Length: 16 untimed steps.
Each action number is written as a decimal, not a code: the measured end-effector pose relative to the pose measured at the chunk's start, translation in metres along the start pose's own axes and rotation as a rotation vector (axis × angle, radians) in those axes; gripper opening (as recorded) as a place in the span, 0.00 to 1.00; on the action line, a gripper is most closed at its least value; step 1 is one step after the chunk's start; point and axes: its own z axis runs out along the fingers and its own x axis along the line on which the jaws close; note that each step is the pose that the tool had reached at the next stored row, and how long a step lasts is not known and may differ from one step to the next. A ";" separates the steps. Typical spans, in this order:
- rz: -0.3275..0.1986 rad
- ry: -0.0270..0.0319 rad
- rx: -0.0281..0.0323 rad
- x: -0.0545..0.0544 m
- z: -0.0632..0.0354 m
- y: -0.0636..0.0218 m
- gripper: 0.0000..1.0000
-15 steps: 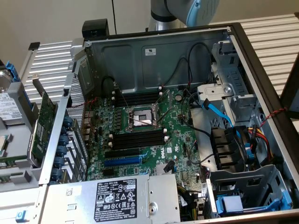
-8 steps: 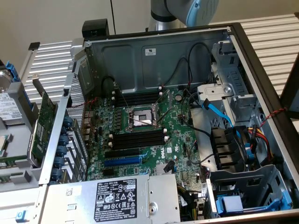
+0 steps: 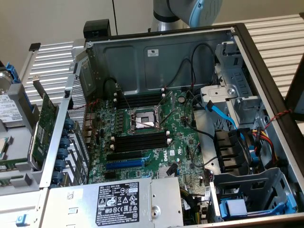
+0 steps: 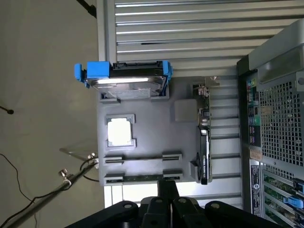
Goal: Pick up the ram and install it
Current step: 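Pick up the ram and move it above insertion slot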
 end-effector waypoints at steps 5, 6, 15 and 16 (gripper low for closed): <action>-0.091 0.0047 -0.0020 0.000 0.0006 -0.0001 0.11; -0.109 0.0057 -0.0023 0.000 0.0007 -0.0001 0.11; -0.273 0.0141 -0.0060 0.000 0.0019 -0.0002 0.11; -0.291 0.0150 -0.0064 0.000 0.0020 -0.0002 0.11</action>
